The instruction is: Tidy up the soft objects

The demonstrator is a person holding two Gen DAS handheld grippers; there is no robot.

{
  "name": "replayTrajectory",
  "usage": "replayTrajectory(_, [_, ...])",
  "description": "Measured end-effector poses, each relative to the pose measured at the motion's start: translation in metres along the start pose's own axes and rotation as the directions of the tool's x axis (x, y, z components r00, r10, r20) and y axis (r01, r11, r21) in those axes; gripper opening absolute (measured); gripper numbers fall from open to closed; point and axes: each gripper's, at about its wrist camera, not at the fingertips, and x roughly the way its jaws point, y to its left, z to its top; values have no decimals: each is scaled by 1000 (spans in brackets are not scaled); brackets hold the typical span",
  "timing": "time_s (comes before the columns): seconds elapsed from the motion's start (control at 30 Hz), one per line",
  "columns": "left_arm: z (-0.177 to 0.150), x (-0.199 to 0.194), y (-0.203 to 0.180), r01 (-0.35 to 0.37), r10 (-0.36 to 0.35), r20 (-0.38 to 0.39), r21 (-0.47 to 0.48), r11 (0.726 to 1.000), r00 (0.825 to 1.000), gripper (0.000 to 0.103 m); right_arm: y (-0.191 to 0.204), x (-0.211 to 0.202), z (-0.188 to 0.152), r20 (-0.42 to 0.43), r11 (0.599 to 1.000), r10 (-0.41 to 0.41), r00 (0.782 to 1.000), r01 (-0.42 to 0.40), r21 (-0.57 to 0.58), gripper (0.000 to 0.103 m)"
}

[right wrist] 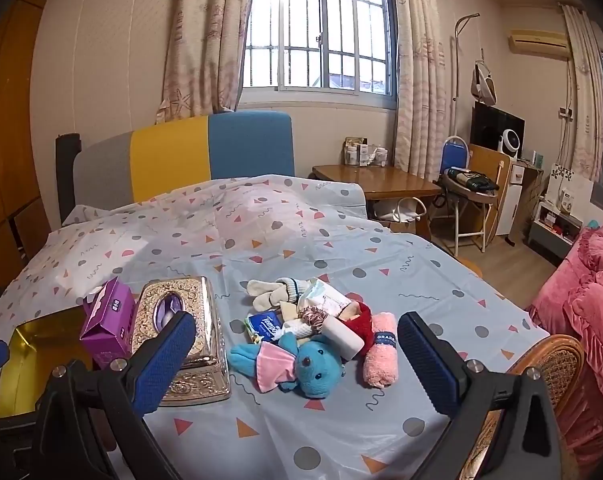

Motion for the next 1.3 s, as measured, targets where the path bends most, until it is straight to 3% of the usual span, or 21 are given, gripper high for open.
replayTrajectory(1.3, [-5, 4, 5, -2, 1, -14, -13, 1000, 1000, 103, 8, 6, -4, -12, 1000, 0, 1000, 0, -11, 103])
